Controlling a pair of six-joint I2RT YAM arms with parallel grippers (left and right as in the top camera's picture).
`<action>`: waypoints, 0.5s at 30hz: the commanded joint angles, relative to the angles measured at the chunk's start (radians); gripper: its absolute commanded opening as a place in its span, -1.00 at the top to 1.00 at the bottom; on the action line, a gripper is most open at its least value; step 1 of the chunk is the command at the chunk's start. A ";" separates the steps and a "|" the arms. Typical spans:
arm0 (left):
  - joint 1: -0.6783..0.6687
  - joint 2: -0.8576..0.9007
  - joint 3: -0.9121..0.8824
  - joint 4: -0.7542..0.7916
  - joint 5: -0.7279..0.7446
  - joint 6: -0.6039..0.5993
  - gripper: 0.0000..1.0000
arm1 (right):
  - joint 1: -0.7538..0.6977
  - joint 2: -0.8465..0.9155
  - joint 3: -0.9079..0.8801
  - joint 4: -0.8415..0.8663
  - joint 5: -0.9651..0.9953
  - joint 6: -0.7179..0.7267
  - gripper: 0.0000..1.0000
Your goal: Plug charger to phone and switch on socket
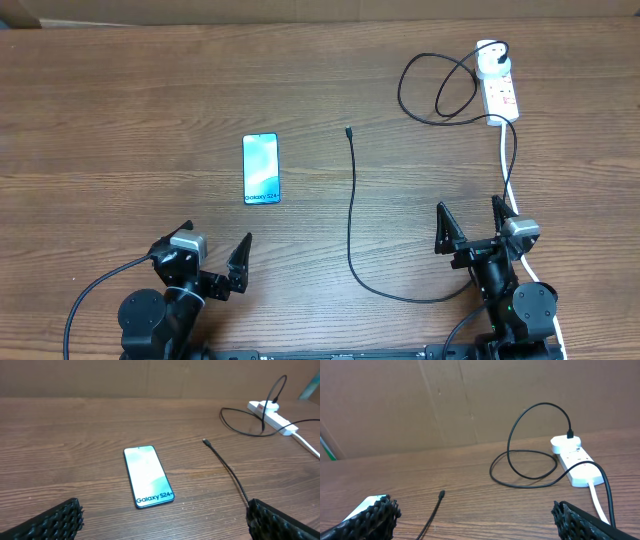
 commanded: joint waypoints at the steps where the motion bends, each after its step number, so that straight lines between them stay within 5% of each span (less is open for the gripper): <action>1: 0.004 -0.014 -0.014 0.013 -0.035 0.019 -0.99 | 0.005 -0.004 -0.010 0.005 -0.006 -0.004 -1.00; 15: 0.006 -0.053 -0.130 0.148 -0.041 -0.009 -0.99 | 0.005 -0.004 -0.010 0.005 -0.006 -0.004 -1.00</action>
